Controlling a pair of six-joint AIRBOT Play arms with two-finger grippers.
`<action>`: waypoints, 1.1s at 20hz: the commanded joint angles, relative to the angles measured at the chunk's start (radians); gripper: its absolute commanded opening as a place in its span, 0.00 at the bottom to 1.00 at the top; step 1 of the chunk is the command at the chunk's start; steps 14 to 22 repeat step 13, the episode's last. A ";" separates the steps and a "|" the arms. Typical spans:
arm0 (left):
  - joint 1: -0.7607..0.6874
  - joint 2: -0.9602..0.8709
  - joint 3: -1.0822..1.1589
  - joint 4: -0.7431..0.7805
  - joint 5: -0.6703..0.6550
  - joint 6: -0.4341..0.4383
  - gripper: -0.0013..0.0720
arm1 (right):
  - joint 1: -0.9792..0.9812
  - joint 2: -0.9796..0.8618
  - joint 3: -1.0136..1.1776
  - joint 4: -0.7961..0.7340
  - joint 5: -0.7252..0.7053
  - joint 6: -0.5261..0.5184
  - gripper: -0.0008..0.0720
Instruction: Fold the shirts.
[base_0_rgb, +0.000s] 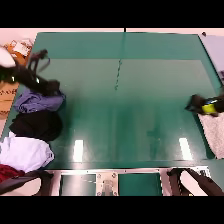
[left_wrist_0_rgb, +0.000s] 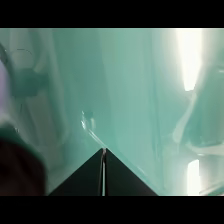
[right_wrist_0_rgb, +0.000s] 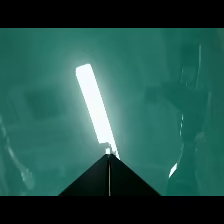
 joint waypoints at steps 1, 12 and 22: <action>-0.047 0.236 -0.324 0.005 0.127 -0.034 0.04 | 0.250 0.075 -0.170 0.000 -0.093 0.053 0.03; -0.047 0.280 -0.356 0.027 0.114 -0.041 0.05 | 0.341 0.074 -0.190 0.011 -0.130 0.060 0.03; -0.047 0.280 -0.356 0.027 0.113 -0.041 0.05 | 0.341 0.074 -0.190 0.011 -0.130 0.060 0.03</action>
